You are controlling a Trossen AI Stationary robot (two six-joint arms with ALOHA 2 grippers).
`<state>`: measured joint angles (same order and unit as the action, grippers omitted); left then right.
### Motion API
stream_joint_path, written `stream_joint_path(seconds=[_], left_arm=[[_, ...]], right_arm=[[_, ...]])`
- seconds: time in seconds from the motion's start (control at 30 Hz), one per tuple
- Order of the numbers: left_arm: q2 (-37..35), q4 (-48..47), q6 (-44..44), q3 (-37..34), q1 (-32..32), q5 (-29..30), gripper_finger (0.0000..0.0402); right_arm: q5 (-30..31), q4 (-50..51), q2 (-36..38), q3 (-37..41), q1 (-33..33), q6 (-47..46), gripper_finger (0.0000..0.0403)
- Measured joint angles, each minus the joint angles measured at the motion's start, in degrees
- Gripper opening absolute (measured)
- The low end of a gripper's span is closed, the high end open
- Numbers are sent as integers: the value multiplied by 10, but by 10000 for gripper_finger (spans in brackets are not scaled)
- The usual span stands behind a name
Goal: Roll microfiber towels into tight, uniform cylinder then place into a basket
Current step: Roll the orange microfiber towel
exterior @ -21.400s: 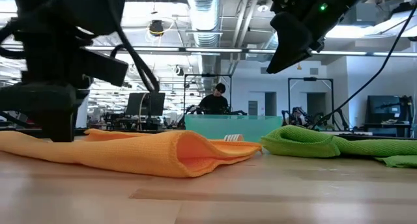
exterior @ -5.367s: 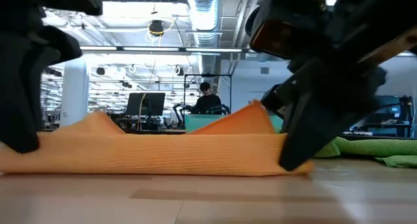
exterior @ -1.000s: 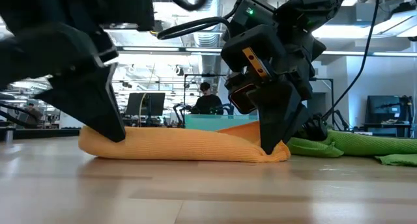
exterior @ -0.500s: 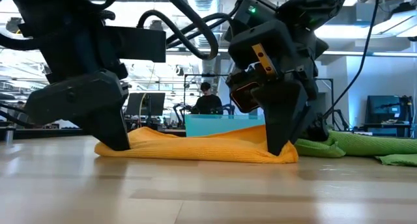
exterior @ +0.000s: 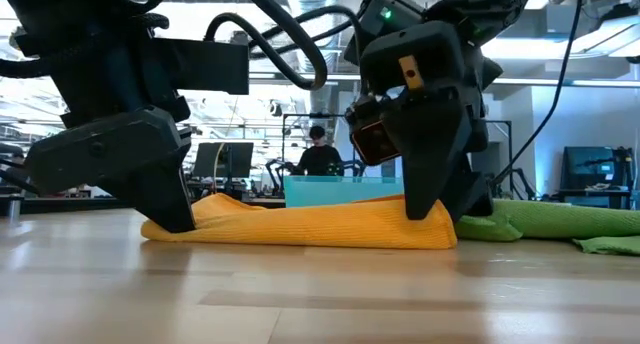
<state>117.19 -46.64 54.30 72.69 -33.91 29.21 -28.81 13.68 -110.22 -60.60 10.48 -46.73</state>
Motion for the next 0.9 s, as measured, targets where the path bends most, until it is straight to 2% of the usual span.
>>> stream_joint_path(seconds=[0.2, 0.33, 0.5, 0.63, 0.73, 0.83, 0.9], left_arm=[[0, 0, 4, 0, 0, 0, 42], [1, 3, 10, -1, -1, 0, 42], [1, 6, 23, -1, -1, -1, 42], [1, 7, 36, -1, -1, -3, 42], [1, 7, 40, -1, -1, -3, 42], [1, 7, 47, -1, -1, -3, 42], [1, 7, 49, -1, -1, -3, 42]], right_arm=[[49, 53, 49, 2, 6, 34, 187], [124, 94, 107, 2, 23, 78, 184], [238, 98, 169, 1, 86, 158, 181], [331, 78, 178, 1, 149, 244, 181], [365, 57, 171, 0, 185, 286, 182], [412, 89, 171, 0, 203, 280, 178], [459, 153, 172, 0, 203, 248, 173]])
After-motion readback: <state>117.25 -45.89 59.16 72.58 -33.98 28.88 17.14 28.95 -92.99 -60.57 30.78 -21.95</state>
